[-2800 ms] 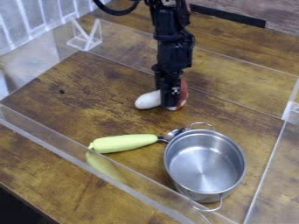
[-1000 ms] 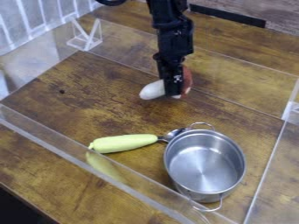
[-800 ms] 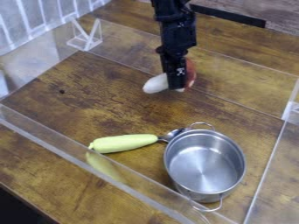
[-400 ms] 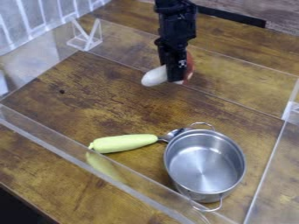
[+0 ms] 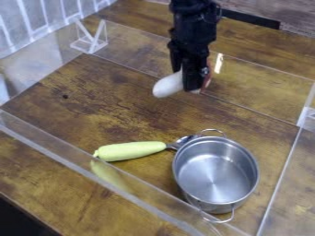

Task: Put the mushroom in the silver pot

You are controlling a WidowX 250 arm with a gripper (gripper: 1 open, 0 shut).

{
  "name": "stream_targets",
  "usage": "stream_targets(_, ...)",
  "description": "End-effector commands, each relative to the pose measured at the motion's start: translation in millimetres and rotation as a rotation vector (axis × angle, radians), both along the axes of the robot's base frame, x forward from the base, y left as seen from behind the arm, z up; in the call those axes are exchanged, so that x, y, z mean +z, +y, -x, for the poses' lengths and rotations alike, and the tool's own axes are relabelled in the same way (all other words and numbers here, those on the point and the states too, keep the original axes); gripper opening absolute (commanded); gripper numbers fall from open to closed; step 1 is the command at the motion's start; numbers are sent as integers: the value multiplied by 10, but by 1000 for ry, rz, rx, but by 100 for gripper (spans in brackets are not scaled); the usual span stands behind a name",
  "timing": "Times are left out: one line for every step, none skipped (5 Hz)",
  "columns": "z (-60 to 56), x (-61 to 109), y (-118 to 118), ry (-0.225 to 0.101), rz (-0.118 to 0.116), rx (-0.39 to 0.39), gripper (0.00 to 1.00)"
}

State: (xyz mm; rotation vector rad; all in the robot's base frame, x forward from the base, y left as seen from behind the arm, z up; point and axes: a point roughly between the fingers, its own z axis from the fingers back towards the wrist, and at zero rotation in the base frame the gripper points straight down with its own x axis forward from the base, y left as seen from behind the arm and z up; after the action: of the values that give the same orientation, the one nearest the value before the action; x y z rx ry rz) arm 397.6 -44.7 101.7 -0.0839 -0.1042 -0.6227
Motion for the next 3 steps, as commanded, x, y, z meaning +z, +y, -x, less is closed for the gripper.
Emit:
stream_targets(174, 438, -276, -102, 18, -1, 0)
stream_targets(360, 542, -511, -106, 24, 1, 0)
stream_targets(483, 584, -741, -103, 22, 77, 0)
